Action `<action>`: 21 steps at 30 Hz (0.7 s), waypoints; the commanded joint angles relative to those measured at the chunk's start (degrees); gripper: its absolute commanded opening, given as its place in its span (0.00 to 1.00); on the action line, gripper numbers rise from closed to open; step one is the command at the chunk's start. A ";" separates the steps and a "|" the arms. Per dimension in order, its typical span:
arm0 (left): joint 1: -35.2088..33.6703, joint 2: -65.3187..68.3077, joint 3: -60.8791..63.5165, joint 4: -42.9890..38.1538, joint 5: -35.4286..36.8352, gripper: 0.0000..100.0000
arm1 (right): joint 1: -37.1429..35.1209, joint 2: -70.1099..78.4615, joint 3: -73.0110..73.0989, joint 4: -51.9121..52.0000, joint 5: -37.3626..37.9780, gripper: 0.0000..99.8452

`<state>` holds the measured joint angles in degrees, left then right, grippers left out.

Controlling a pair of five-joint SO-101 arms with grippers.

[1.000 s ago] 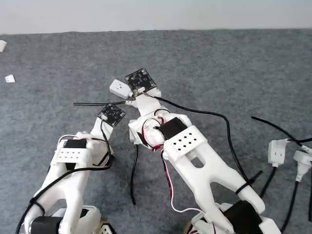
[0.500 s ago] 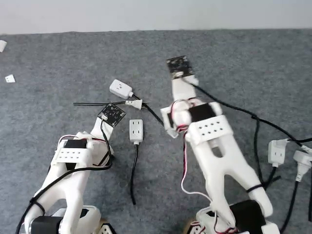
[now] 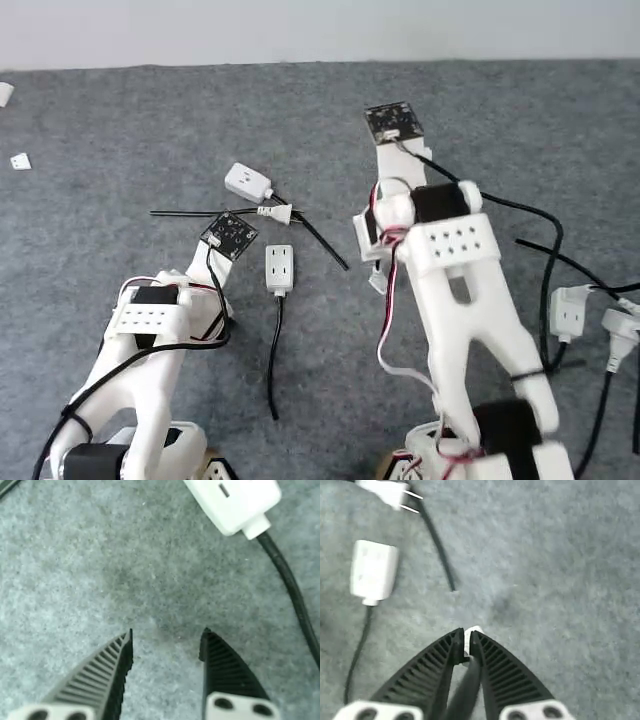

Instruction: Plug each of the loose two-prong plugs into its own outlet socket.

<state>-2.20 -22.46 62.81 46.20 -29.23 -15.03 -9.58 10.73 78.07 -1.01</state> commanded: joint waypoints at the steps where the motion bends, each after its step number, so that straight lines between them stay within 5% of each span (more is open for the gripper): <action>1: -0.44 -1.58 -0.22 -1.05 0.44 0.21 | 2.68 6.46 -7.21 0.57 0.97 0.01; 8: -0.35 -1.58 -0.22 -1.05 0.44 0.21 | 6.02 23.34 -19.78 0.84 3.87 0.02; 11: -0.26 -1.58 -0.22 -1.05 0.44 0.21 | 8.57 28.26 -25.76 1.71 3.78 0.12; 21: -0.26 -1.58 -0.22 -0.44 0.35 0.21 | 10.86 30.73 -37.36 4.35 2.11 0.20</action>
<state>-2.20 -22.46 62.81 46.20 -29.23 -4.84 21.89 -22.07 80.70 2.24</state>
